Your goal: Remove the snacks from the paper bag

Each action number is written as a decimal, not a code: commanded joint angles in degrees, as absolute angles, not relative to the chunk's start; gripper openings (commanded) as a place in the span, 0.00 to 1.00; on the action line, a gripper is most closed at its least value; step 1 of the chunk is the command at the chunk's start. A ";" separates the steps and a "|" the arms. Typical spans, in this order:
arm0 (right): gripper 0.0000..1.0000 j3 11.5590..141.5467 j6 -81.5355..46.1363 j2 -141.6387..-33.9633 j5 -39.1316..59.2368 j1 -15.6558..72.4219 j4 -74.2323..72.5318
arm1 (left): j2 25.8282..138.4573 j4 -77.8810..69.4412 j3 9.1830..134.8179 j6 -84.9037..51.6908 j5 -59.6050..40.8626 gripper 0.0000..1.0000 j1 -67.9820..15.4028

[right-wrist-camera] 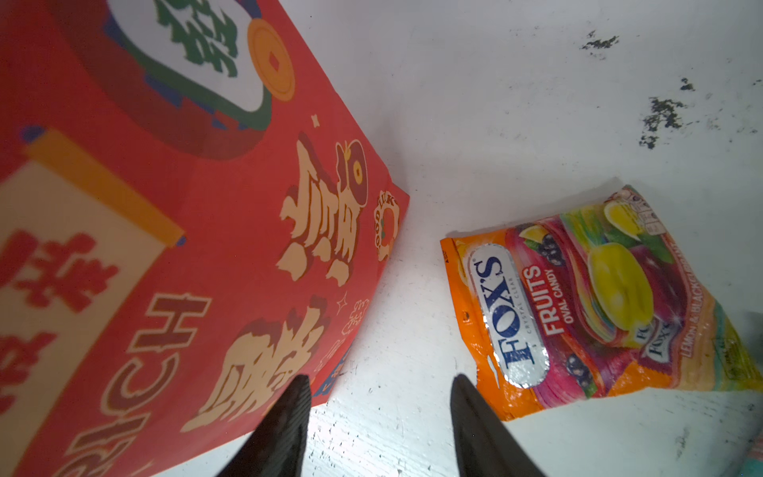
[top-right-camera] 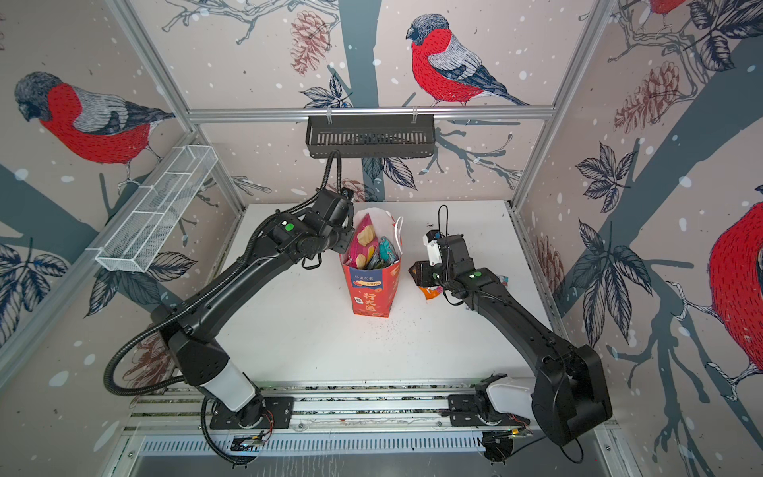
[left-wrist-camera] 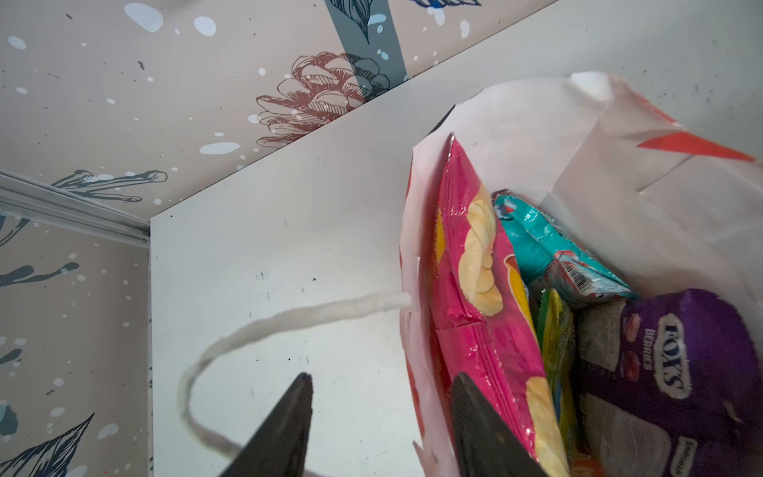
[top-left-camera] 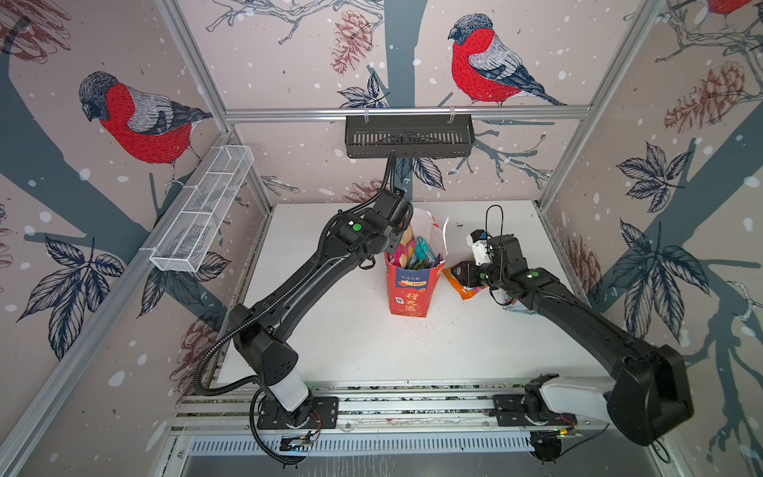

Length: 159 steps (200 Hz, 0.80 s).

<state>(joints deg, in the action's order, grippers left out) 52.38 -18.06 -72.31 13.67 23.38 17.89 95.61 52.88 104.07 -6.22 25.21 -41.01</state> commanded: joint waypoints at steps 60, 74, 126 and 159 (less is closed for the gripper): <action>0.56 52.04 -17.75 -72.00 14.23 23.32 16.17 | 94.77 49.65 99.90 -6.59 18.39 0.51 -35.76; 0.56 51.78 -17.77 -72.11 14.23 23.29 16.09 | 94.18 47.58 98.49 -6.44 15.84 0.50 -34.93; 0.56 50.57 -18.59 -74.83 14.07 23.32 14.55 | 93.94 43.12 96.19 -5.95 7.74 0.50 -33.02; 0.56 50.03 -19.18 -77.74 14.37 23.38 13.47 | 94.48 42.56 95.25 -5.90 5.42 0.42 -31.54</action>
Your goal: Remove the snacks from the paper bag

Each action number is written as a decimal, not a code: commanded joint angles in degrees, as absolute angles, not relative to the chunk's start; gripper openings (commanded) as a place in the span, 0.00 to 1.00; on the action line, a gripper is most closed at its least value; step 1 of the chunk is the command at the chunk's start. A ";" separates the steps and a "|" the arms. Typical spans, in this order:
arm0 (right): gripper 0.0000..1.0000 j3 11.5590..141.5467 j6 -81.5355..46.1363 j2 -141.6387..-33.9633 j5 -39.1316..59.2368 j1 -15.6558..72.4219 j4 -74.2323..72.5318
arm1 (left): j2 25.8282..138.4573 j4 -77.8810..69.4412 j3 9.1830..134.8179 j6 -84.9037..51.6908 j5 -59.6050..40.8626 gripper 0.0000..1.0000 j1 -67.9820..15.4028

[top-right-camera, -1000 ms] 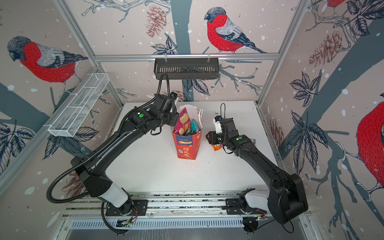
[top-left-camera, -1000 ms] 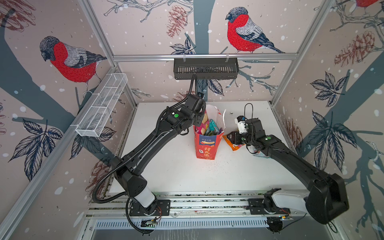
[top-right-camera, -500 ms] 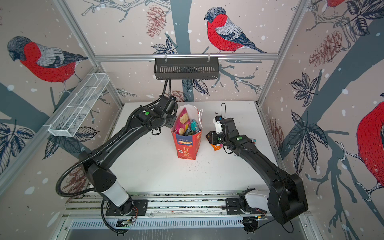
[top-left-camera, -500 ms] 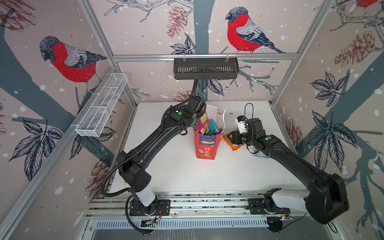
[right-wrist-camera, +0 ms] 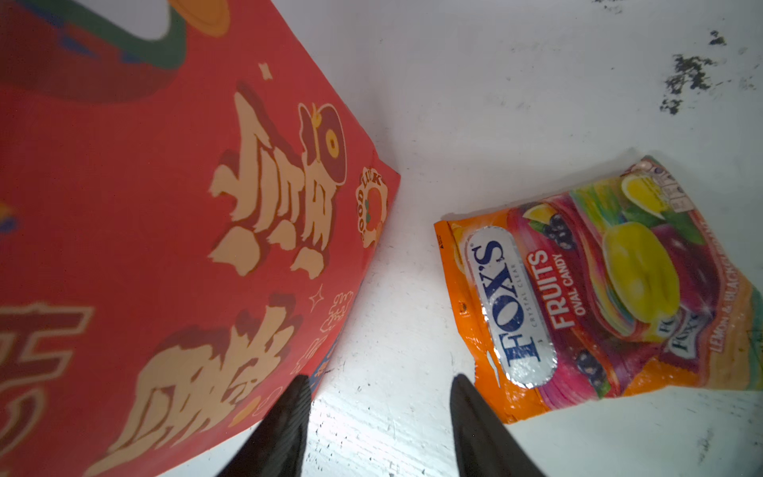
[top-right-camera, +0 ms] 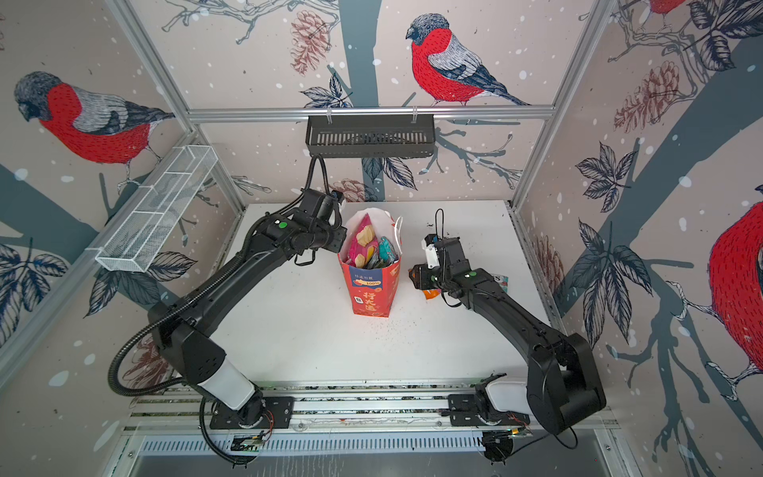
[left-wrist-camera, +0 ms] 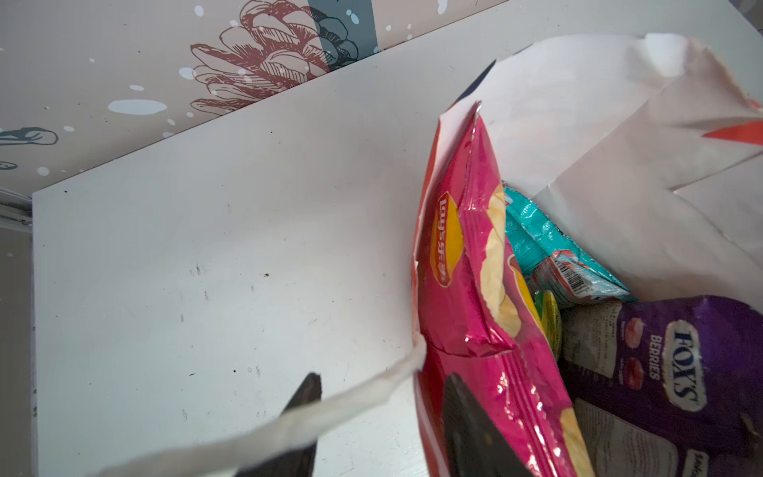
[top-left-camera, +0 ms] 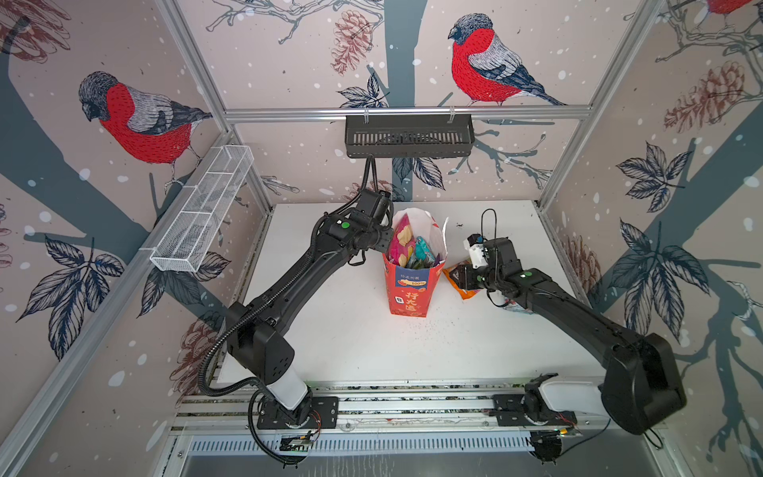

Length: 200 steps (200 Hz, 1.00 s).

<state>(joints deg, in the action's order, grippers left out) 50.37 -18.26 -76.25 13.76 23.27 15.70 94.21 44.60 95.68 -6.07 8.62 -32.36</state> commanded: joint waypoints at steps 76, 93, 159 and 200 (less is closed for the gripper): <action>0.56 49.95 -21.58 -84.43 15.73 24.65 8.85 | 94.31 38.13 92.64 -5.36 2.46 0.00 -29.09; 0.55 50.68 -22.23 -86.72 15.56 25.01 7.71 | 93.99 35.32 91.54 -5.27 1.87 0.00 -28.19; 0.54 58.27 -23.19 -98.55 15.04 26.17 5.94 | 94.15 28.21 91.95 -3.97 2.15 0.00 -24.84; 0.54 65.30 -23.80 -106.01 17.26 29.52 4.97 | 98.19 30.62 99.87 0.24 4.39 0.00 -24.61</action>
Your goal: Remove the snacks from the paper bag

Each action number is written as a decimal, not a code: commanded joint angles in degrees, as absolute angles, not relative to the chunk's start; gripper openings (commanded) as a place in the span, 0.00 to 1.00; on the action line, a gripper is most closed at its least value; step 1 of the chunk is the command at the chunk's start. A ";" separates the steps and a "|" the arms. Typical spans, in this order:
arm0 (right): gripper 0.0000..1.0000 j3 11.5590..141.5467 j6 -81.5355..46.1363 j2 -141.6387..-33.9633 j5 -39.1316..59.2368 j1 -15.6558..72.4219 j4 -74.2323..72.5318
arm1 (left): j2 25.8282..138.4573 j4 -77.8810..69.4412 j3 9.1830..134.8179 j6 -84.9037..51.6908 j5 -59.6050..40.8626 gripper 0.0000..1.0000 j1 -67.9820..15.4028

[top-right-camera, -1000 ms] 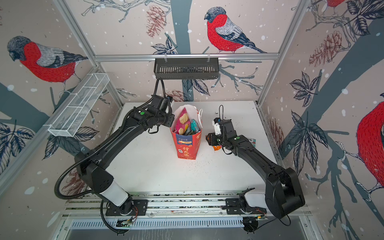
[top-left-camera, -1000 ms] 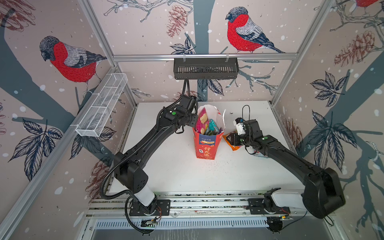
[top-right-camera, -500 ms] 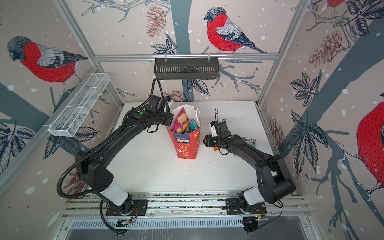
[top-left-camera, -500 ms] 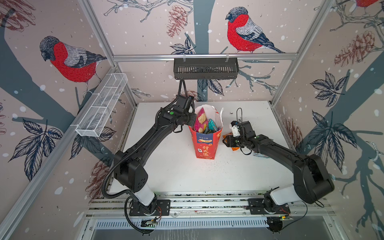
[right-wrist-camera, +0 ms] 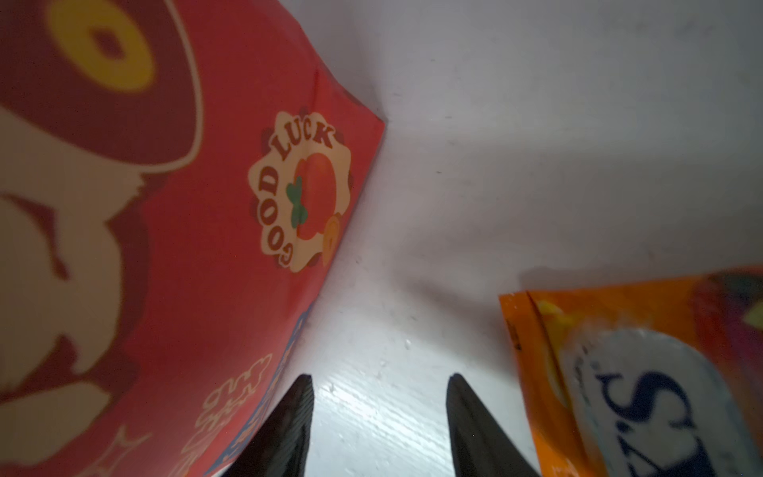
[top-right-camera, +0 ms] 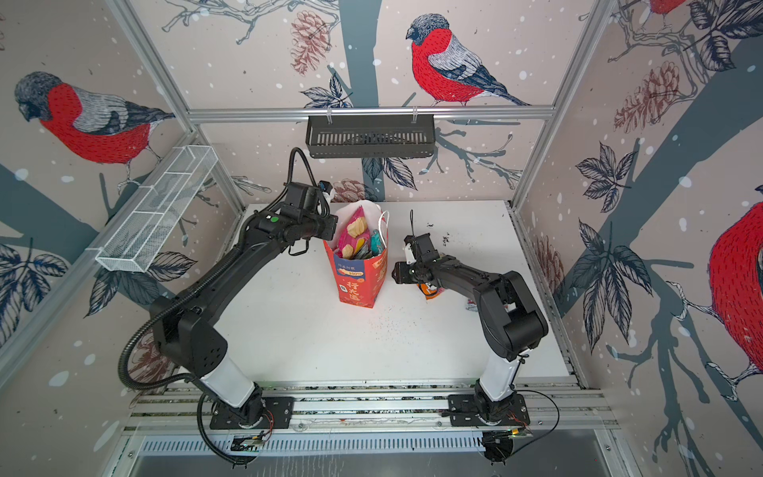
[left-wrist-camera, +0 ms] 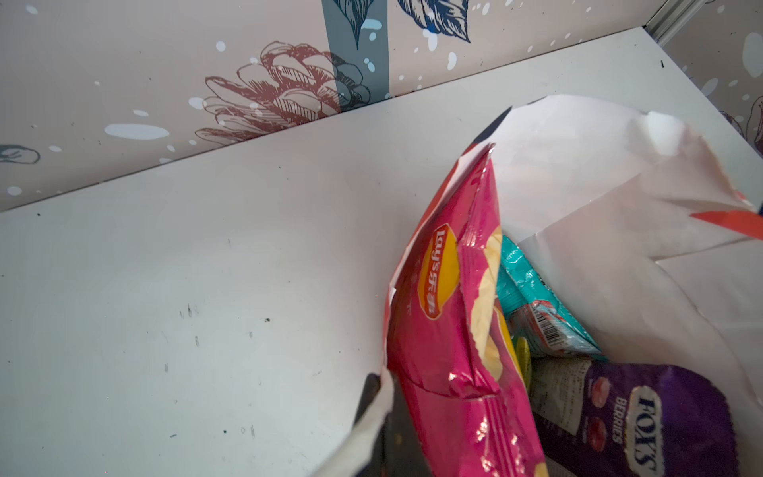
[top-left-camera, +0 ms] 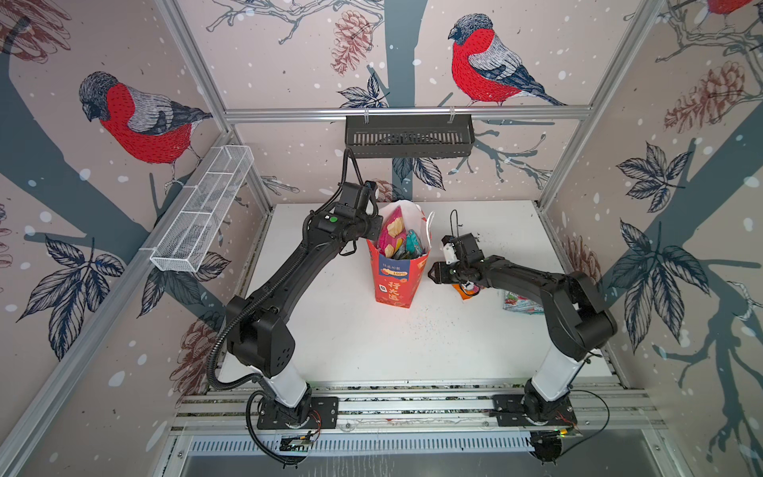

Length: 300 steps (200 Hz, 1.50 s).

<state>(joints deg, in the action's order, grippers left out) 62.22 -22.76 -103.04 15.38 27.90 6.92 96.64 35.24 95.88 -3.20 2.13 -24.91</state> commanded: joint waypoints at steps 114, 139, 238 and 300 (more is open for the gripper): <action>0.52 65.30 -26.78 -111.09 20.20 33.13 -1.68 | 106.37 35.27 113.63 8.00 3.52 0.00 -28.18; 0.53 57.18 -25.48 -102.38 19.15 30.02 -0.43 | 107.64 34.99 114.08 9.14 8.21 0.00 -31.32; 0.54 47.62 -24.09 -60.13 3.82 19.84 -0.67 | 104.80 27.79 107.32 6.99 20.93 0.00 -40.55; 0.48 56.15 -23.07 -61.59 14.96 27.04 2.27 | 101.40 24.69 100.91 2.77 19.83 0.00 -44.19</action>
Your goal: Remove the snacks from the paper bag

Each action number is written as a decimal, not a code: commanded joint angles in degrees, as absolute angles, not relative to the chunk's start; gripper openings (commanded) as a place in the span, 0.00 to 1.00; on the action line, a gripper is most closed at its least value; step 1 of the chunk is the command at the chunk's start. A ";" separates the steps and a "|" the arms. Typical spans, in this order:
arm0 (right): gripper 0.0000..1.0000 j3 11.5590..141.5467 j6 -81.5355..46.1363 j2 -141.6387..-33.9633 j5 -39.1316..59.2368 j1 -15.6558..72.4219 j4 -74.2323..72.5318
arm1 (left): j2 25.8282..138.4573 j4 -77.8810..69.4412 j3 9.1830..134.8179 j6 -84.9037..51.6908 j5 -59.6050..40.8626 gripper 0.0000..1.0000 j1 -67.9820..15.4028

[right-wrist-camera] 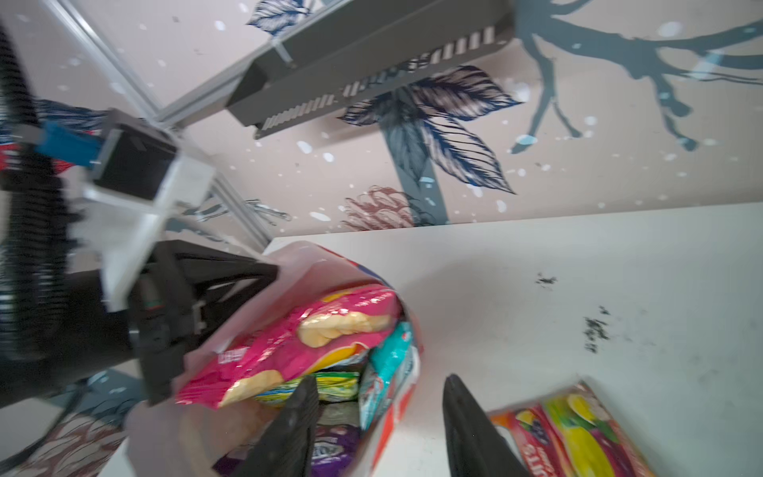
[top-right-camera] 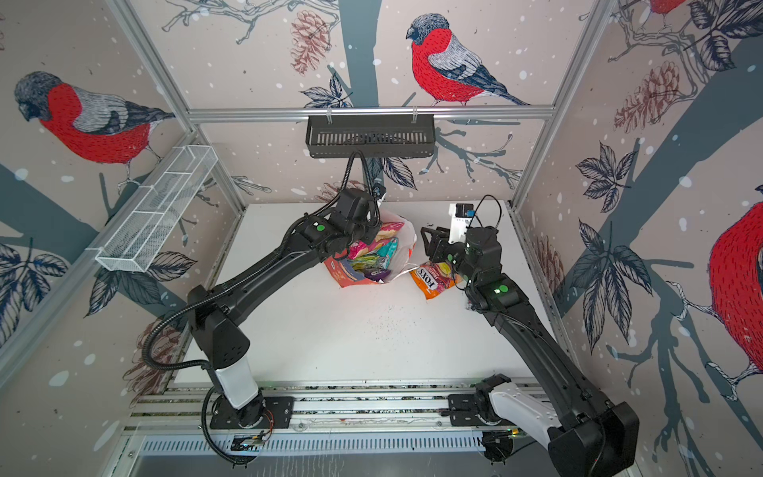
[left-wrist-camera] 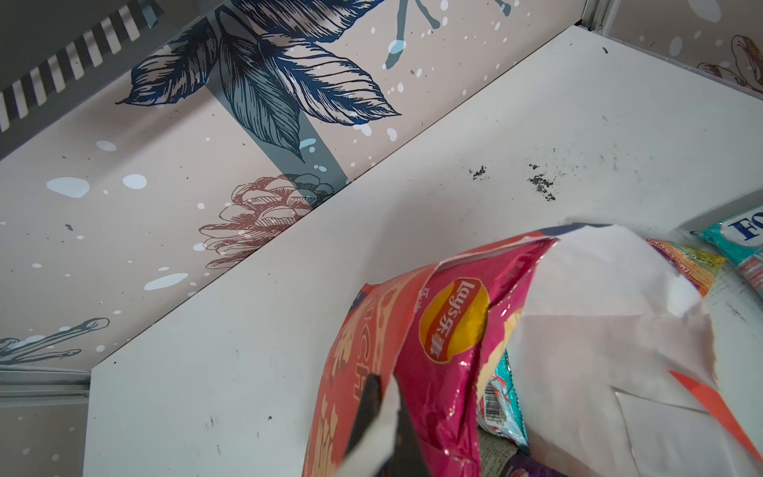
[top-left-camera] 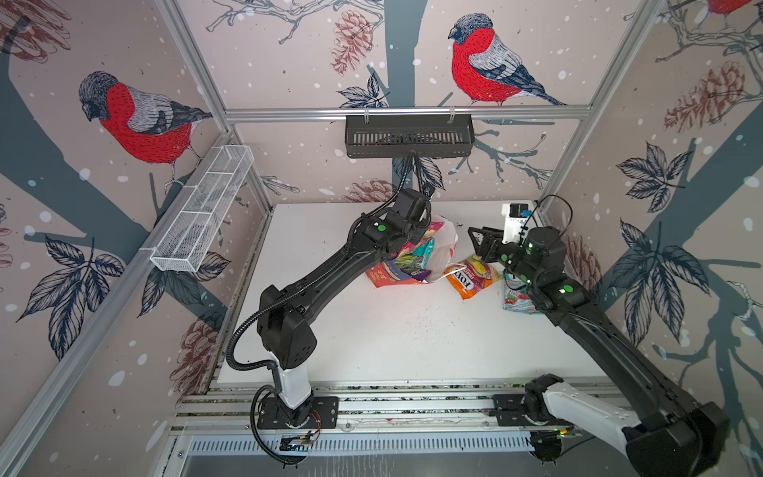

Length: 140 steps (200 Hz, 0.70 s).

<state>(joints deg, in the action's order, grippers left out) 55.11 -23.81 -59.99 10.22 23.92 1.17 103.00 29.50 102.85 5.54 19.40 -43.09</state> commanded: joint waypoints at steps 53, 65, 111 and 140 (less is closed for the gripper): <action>0.38 52.94 -26.41 -63.64 14.19 34.46 6.75 | 99.38 22.81 96.31 -0.25 18.98 0.00 -46.09; 0.37 51.65 -27.35 -63.38 13.37 35.12 7.55 | 98.98 22.69 95.61 -0.60 18.19 0.00 -46.34; 0.36 47.13 -30.76 -62.38 10.24 36.69 7.43 | 97.25 22.40 92.30 -3.40 13.39 0.00 -47.11; 0.36 44.68 -32.36 -62.36 8.01 36.77 6.54 | 96.63 24.00 92.23 -4.96 11.48 0.00 -47.44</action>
